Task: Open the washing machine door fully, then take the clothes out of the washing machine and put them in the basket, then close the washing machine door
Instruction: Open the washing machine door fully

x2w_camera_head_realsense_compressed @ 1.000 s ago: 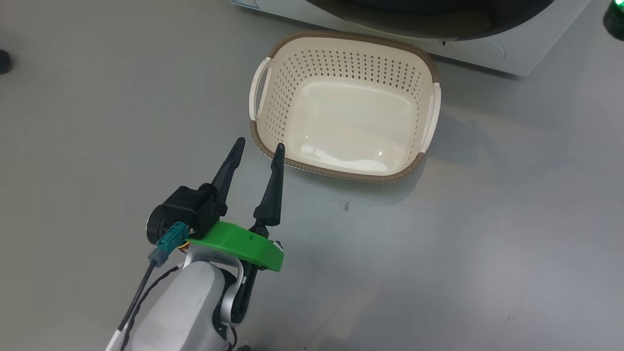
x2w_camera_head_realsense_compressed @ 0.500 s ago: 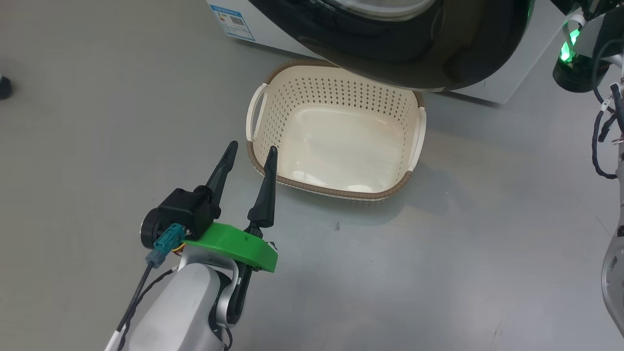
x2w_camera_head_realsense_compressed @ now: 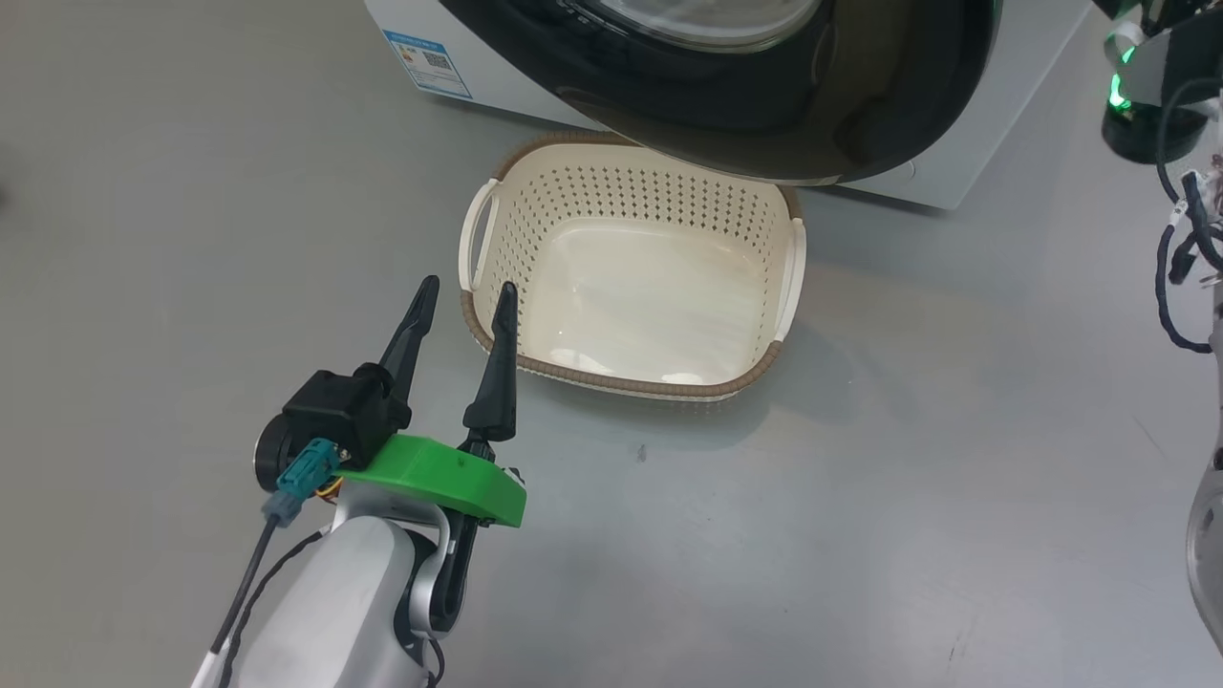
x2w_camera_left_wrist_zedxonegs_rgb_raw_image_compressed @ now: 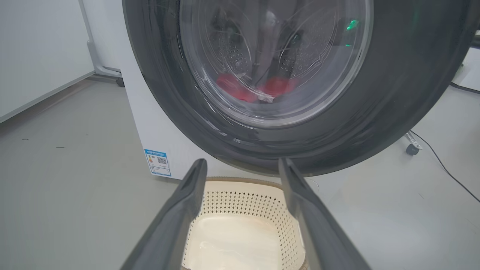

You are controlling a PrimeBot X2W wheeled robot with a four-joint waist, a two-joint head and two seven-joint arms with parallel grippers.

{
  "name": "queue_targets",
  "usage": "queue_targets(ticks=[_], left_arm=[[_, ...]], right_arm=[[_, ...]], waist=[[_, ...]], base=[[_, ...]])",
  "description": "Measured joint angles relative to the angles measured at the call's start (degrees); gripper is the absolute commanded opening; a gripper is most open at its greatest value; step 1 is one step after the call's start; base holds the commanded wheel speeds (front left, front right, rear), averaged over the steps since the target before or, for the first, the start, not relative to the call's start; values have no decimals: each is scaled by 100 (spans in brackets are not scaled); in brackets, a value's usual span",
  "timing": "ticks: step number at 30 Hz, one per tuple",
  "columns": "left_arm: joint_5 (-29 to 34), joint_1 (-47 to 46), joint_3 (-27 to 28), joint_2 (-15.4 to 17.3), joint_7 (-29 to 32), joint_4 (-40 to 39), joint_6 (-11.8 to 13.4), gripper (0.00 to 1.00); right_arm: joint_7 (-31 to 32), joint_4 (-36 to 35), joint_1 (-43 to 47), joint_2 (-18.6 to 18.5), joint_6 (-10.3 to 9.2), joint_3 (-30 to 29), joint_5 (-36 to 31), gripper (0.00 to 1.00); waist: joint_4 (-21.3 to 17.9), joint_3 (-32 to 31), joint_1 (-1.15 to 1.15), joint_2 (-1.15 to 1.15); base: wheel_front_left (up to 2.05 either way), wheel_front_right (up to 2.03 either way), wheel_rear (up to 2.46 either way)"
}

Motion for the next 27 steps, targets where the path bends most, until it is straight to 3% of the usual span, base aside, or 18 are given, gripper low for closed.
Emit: queue_targets(ticks=[9,16,27], left_arm=[[76,9,231,-1,0,60,0,100],[267,184,552,0,-16,178,-2,100],[347,509,901,23,-16,281,-75,100]], right_arm=[[-854,-552,403,-772,1388,862,-1612,0],[-1739,-1069,993,-1031,1370,1508,-2650,0],[-3273,-1962,2251,-1190,1323,2257,-3551,0]], waist=[[-146,-209,0,0],[-370,-526,0,0],[-768,-1043,0,0]], base=[[0,0,0],[0,0,0],[0,0,0]])
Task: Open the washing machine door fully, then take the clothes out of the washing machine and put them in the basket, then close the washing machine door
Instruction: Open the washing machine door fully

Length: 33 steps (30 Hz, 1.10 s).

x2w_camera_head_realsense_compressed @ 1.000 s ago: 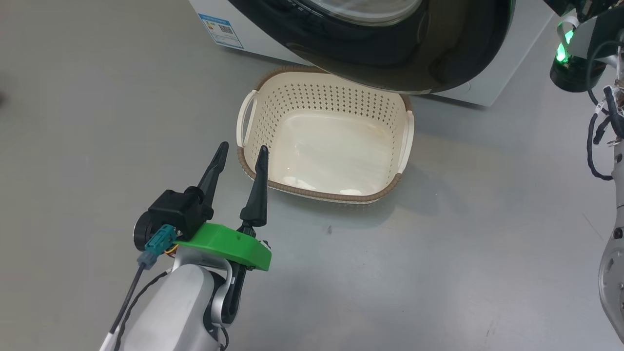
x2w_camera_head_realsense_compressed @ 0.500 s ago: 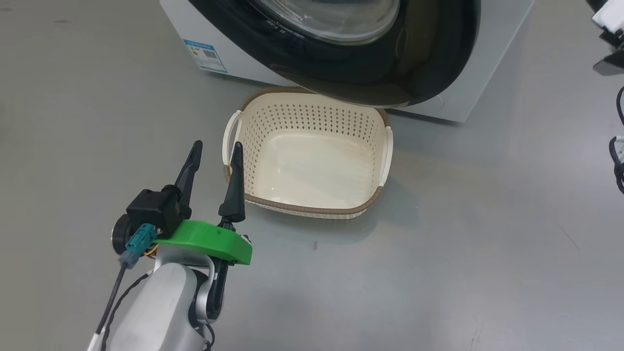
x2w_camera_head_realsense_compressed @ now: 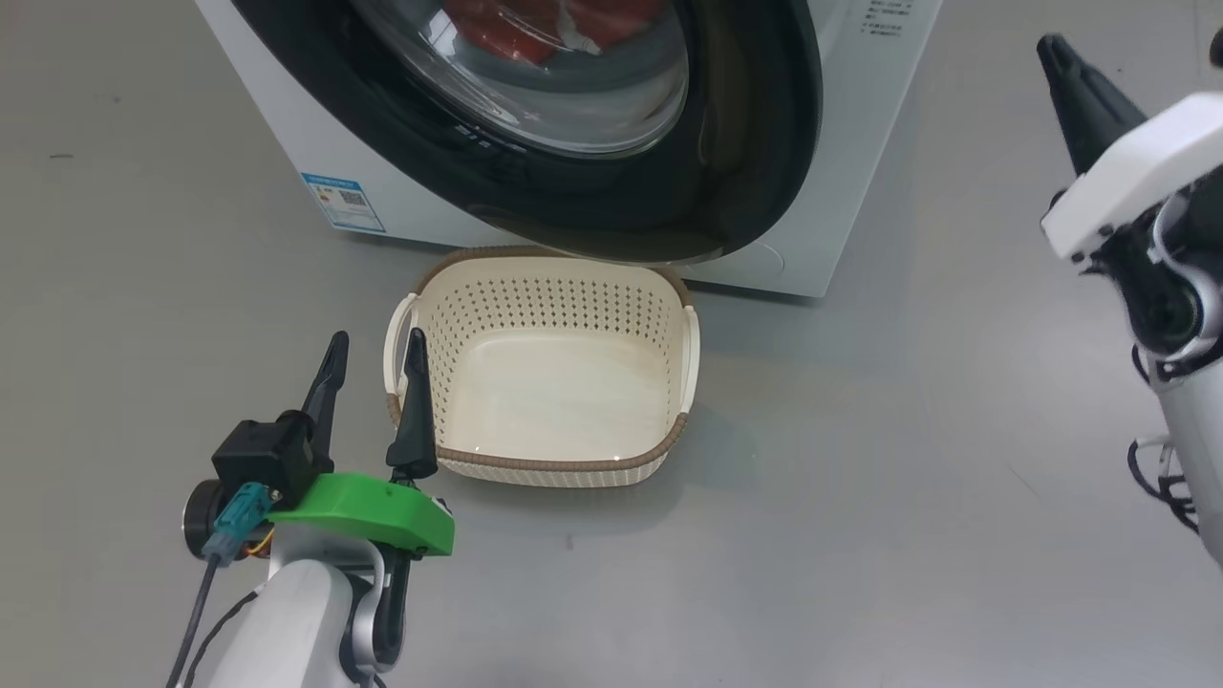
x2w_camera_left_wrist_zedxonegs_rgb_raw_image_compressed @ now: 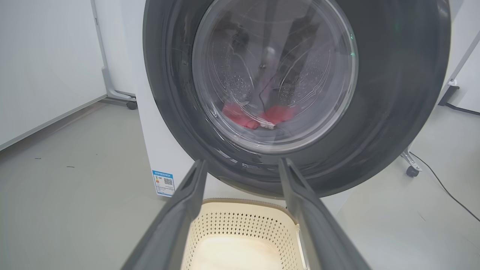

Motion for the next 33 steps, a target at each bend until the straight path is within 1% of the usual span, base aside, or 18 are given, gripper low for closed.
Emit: queue_targets(ticks=[3,5,7,14,22,23,24,25,26,28,33], left_arm=[[19,123,93,11,0,19,-1,100],[40,185,138,27,1,25,-3,100],[45,244,164,35,0,26,-10,100],[78,430,281,48,0,33,-58,100],[205,631,383,73,0,33,-108,100],[205,649,388,73,0,33,-112,100],[205,671,398,73,1,33,-141,100],[205,671,398,73,1,33,-141,100],[207,685,393,74,0,32,-152,100],[223,695,385,71,0,32,-159,100],[265,734,385,73,1,32,-204,100]], right_arm=[[-430,11,487,63,0,-62,-84,0],[-742,38,779,156,-1,-259,-86,0],[-968,33,1060,227,-3,-330,-91,0],[-1762,-98,1986,436,-277,-406,-325,0],[-2434,-285,2752,544,-441,-236,-759,0],[-2499,-319,2825,523,-461,-162,-883,16],[-2530,-352,2886,494,-468,-91,-1032,64],[-2530,-352,2886,494,-468,-91,-1032,100],[-2536,-393,2948,478,-543,-91,-1123,100],[-2544,-421,3044,468,-613,-92,-1135,100],[-2575,-544,3210,475,-712,-83,-1234,100]], waist=[[-109,-143,0,0],[-179,-234,0,0],[-247,-323,0,0],[-454,-591,0,0],[-631,-831,0,0],[-649,-855,0,0],[-666,-877,0,0],[-666,-877,0,0],[-683,-895,0,0],[-705,-917,0,0],[-731,-934,0,0]], base=[[0,0,0],[0,0,0],[0,0,0],[0,0,0],[0,0,0],[0,0,0],[0,0,0],[0,0,0],[0,0,0],[0,0,0],[0,0,0]])
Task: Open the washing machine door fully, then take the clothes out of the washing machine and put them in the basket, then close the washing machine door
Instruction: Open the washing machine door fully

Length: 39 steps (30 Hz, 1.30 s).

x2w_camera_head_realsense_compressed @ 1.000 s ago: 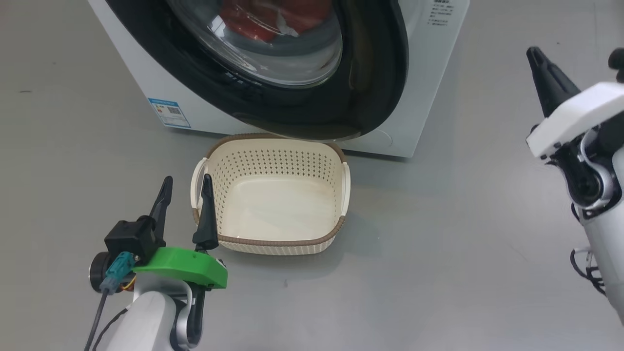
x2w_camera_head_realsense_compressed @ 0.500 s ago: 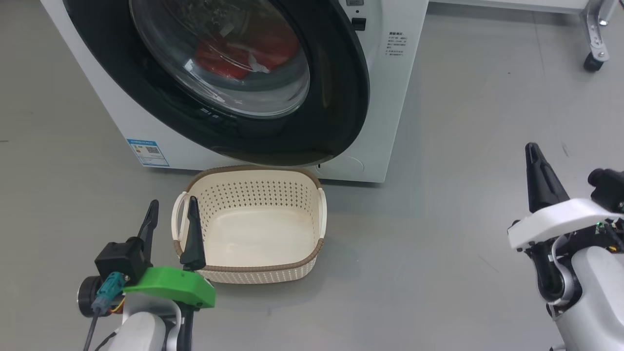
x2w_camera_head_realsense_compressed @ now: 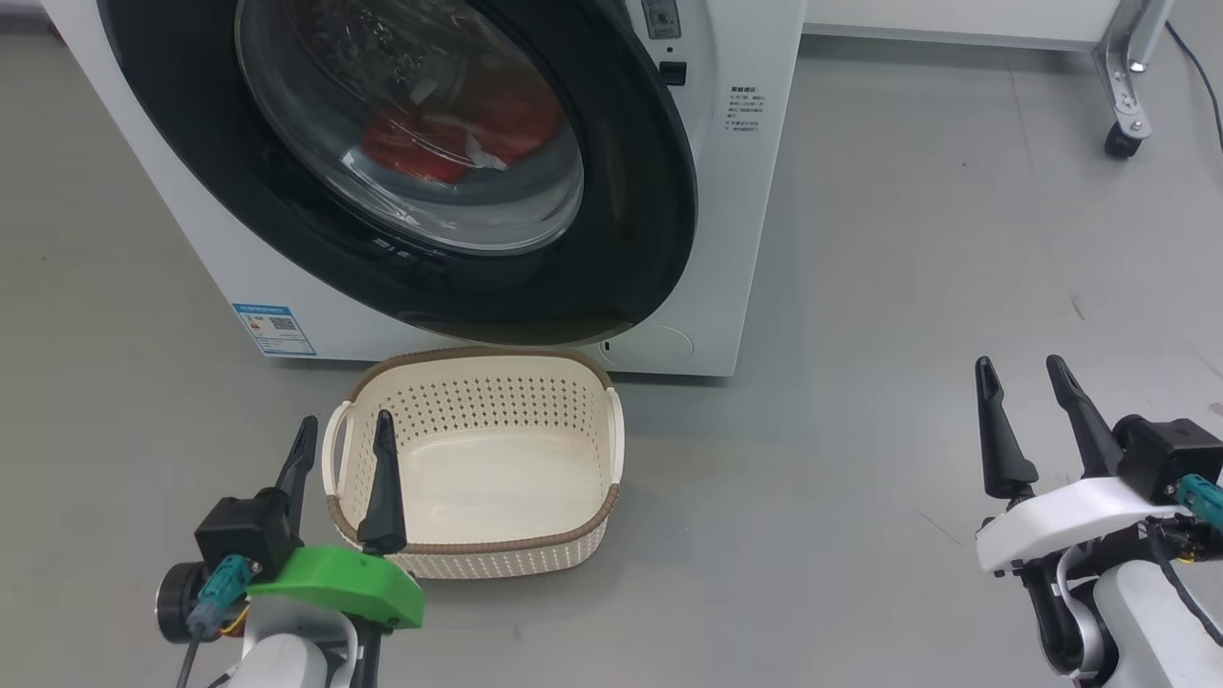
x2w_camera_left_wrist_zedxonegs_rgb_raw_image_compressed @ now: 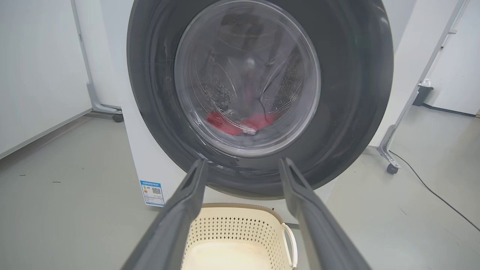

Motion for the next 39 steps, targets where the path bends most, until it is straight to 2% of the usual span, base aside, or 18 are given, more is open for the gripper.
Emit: queue_targets(ticks=[18,39], left_arm=[[85,109,5,-3,0,10,-78,100],[134,165,77,-8,0,26,-107,100]], right_arm=[[-53,-444,248,63,-250,-78,-246,100],[-59,-678,468,144,-299,-94,-353,100]], waist=[[-32,-37,0,0],[-34,-70,0,0]], base=[[0,0,0],[0,0,0]])
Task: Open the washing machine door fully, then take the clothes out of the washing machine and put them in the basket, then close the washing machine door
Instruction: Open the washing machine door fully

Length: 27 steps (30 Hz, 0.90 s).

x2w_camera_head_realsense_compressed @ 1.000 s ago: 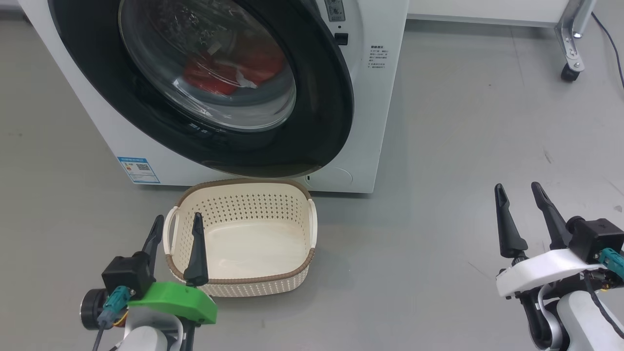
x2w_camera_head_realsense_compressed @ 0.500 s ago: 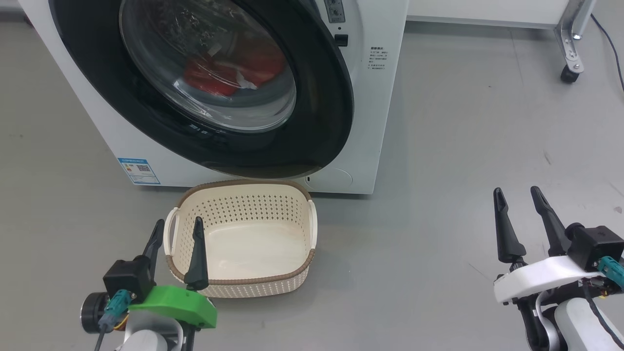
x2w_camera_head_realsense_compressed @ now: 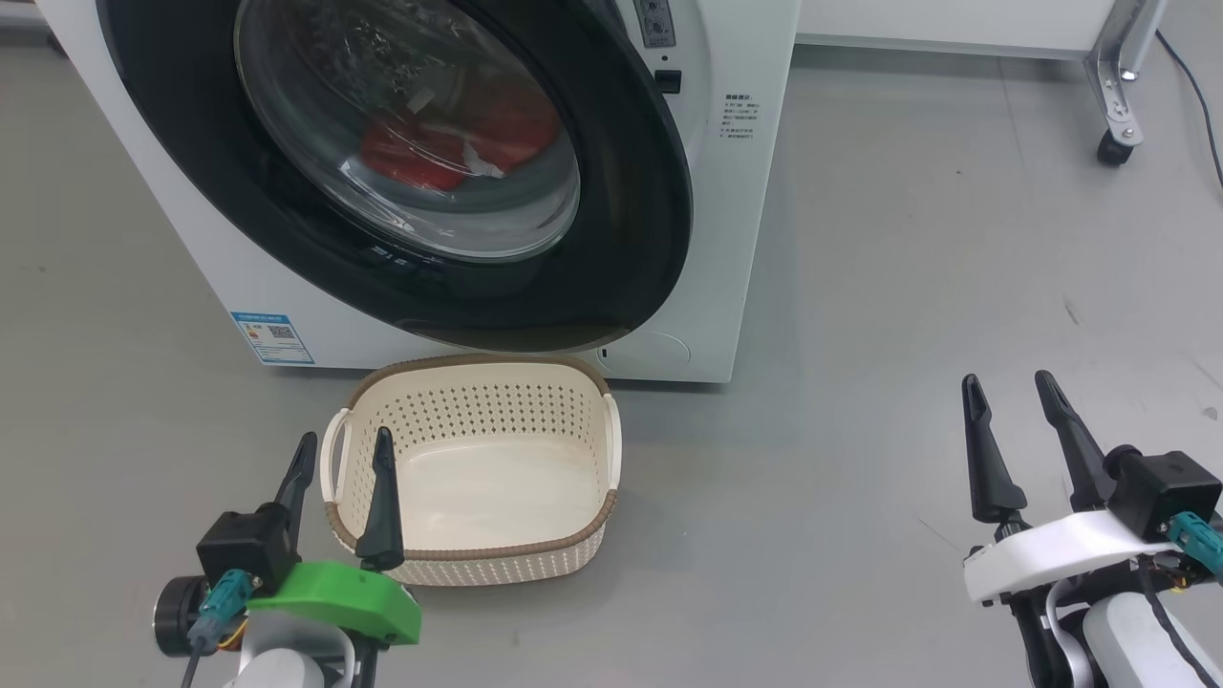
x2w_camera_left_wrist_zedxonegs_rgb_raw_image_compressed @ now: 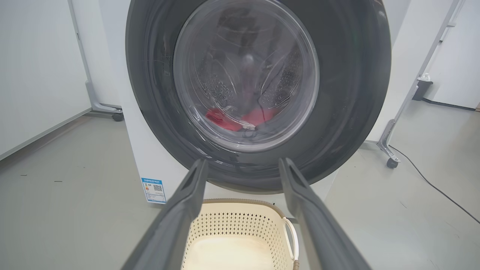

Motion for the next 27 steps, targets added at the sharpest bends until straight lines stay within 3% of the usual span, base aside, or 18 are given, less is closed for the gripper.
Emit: queue_targets(ticks=[27], left_arm=[[49,2,26,-5,-1,-16,-43,100]], right_arm=[[-19,-254,87,36,0,-110,-90,100]], waist=[[-15,129,0,0]], base=[[0,0,0]])
